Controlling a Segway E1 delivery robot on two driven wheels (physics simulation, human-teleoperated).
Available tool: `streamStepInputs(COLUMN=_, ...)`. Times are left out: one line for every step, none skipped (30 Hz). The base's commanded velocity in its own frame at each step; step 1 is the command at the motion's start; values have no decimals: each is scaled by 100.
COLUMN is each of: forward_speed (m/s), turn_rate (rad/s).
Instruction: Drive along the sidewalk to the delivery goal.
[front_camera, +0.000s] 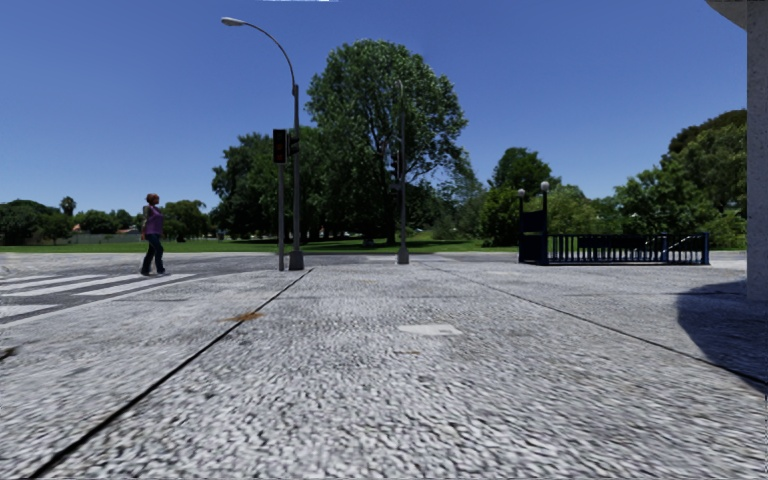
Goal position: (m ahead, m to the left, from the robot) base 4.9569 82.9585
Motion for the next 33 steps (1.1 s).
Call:
streamStepInputs(forward_speed=137, turn_rate=44)
streamStepInputs(forward_speed=141, turn_rate=44)
streamStepInputs(forward_speed=141, turn_rate=44)
streamStepInputs(forward_speed=145, turn_rate=44)
streamStepInputs(forward_speed=151, turn_rate=44)
streamStepInputs(forward_speed=158, turn_rate=45)
streamStepInputs(forward_speed=158, turn_rate=45)
streamStepInputs(forward_speed=167, turn_rate=46)
streamStepInputs(forward_speed=176, turn_rate=47)
streamStepInputs(forward_speed=184, turn_rate=47)
streamStepInputs(forward_speed=184, turn_rate=47)
streamStepInputs(forward_speed=200, turn_rate=47)
streamStepInputs(forward_speed=200, turn_rate=47)
streamStepInputs(forward_speed=200, turn_rate=47)
streamStepInputs(forward_speed=200, turn_rate=47)
streamStepInputs(forward_speed=200, turn_rate=47)
streamStepInputs(forward_speed=200, turn_rate=47)
streamStepInputs(forward_speed=200, turn_rate=47)
streamStepInputs(forward_speed=200, turn_rate=47)
streamStepInputs(forward_speed=200, turn_rate=47)
streamStepInputs(forward_speed=200, turn_rate=47)
streamStepInputs(forward_speed=199, turn_rate=47)
streamStepInputs(forward_speed=181, turn_rate=47)
streamStepInputs(forward_speed=181, turn_rate=47)
streamStepInputs(forward_speed=140, turn_rate=47)
streamStepInputs(forward_speed=112, turn_rate=47)
streamStepInputs(forward_speed=100, turn_rate=43)
streamStepInputs(forward_speed=98, turn_rate=41)
streamStepInputs(forward_speed=98, turn_rate=41)
streamStepInputs(forward_speed=97, turn_rate=41)
streamStepInputs(forward_speed=97, turn_rate=41)
streamStepInputs(forward_speed=97, turn_rate=41)
streamStepInputs(forward_speed=97, turn_rate=41)
